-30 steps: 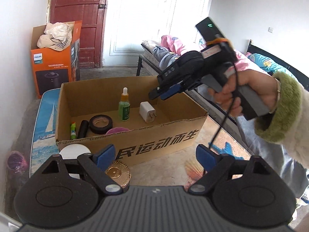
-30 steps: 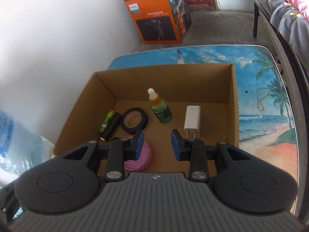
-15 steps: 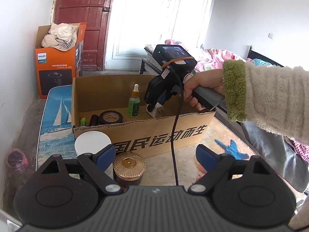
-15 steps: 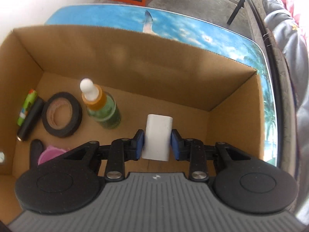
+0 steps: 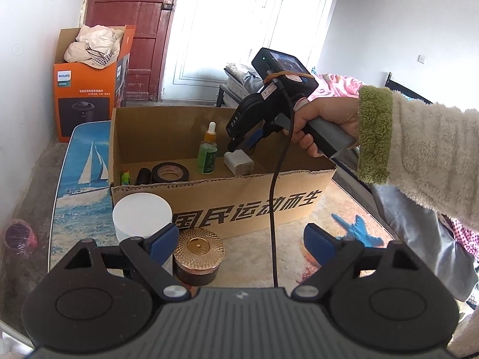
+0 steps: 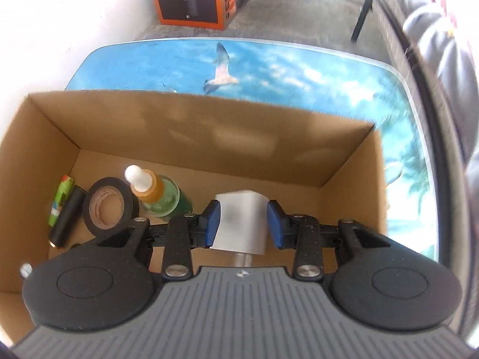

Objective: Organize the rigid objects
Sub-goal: 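Withdraw the right tool up out of the box, then reach the right tool to the gold-lidded jar and close on it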

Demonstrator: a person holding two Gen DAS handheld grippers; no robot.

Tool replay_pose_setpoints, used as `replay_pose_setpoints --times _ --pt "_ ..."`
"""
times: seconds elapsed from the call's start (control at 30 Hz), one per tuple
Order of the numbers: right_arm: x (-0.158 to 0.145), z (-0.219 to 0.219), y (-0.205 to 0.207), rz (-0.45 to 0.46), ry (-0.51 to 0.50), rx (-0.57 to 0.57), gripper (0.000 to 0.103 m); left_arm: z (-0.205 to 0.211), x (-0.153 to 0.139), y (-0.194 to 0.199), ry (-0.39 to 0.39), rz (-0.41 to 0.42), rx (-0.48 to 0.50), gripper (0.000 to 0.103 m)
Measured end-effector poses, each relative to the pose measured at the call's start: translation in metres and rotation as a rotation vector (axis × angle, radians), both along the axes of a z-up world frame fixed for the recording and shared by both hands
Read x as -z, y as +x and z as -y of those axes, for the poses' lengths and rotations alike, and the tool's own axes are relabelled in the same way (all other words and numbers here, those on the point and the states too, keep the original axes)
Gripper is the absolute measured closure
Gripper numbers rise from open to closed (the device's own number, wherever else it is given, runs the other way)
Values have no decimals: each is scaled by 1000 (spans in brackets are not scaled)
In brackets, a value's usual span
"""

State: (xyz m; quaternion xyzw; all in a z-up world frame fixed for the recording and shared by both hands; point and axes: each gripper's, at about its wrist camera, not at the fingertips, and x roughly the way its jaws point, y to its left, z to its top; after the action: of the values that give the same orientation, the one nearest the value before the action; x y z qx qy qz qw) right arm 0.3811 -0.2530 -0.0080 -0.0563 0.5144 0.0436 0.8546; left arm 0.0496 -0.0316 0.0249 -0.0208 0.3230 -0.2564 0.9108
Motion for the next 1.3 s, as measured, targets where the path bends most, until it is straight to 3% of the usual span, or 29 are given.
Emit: replay_pose_setpoints --times 0.1,0.23,0.37,0.47,0.57,0.7,0.87,1.03,1.3 --pt "-18 2 -16 49 11 -4 66 2 -1 -1 7 2 -3 12" --pt "-46 20 -51 132 117 -15 65 3 -4 -7 32 27 -8 12" --pt "-81 34 -118 229 243 -56 63 0 -4 -15 55 48 -7 12" --pt "-97 41 -179 306 278 -104 62 -2 0 -21 75 50 5 12" --pt "-93 42 -230 343 324 -140 61 -1 11 -25 97 36 15 12" --pt "-57 32 -268 288 444 -154 61 12 32 -25 158 25 6 12" --pt "-9 14 -270 245 567 -135 61 33 57 -20 247 69 -13 12" --pt "22 -6 -239 183 634 -148 62 44 76 -9 309 84 -44 12" --pt "44 -32 -203 108 650 -189 62 49 90 6 310 67 -44 12"
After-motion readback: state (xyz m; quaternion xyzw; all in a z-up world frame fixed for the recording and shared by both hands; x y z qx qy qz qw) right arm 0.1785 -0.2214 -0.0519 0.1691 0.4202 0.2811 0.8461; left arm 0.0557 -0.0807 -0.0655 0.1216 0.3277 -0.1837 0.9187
